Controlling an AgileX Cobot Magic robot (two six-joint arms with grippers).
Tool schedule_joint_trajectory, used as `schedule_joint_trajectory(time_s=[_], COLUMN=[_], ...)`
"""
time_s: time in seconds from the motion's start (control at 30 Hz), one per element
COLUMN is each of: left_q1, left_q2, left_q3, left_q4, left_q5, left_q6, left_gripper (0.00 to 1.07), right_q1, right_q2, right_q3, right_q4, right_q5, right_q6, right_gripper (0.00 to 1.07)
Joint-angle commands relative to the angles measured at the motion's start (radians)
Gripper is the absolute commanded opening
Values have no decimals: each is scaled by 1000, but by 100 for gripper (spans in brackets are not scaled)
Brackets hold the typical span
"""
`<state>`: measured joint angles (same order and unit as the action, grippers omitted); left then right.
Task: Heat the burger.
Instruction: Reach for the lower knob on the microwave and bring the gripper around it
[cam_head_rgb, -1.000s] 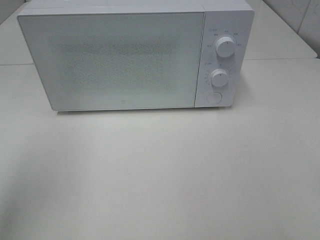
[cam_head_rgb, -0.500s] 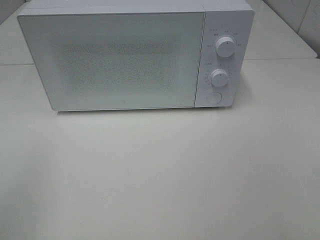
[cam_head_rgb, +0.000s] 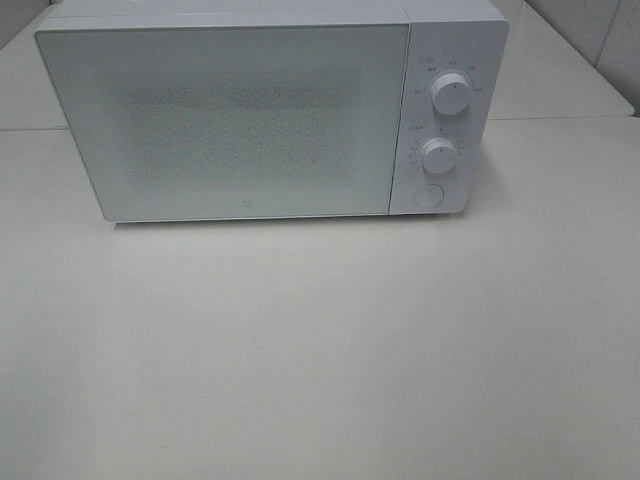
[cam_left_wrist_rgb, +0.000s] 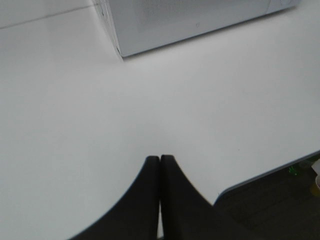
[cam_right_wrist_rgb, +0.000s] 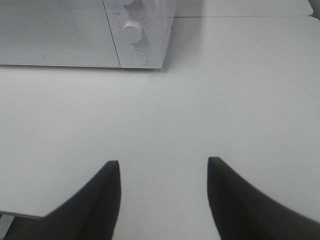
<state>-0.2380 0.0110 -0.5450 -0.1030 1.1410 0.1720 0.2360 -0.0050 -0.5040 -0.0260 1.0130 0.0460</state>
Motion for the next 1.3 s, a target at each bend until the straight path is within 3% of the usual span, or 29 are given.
schedule_joint_trajectory(time_s=[0.03, 0.2, 0.93, 1.3], left_q1=[3, 3, 3, 3], left_q2=[-45, -31, -40, -39], left_q3=[5, 41, 42, 42], left_q4=[10, 17, 24, 24], left_q5=[-26, -99, -98, -98], left_q6=[5, 1, -8, -7], left_gripper=[0, 0, 0, 0], right_q1=[-2, -2, -2, -2], right_q2=[-26, -26, -13, 174], right_q3=[1, 1, -16, -12], right_q4=[-1, -1, -5, -9], right_q5=[-12, -12, -36, -382], right_q6=[1, 1, 1, -10], right_gripper=[52, 52, 52, 52])
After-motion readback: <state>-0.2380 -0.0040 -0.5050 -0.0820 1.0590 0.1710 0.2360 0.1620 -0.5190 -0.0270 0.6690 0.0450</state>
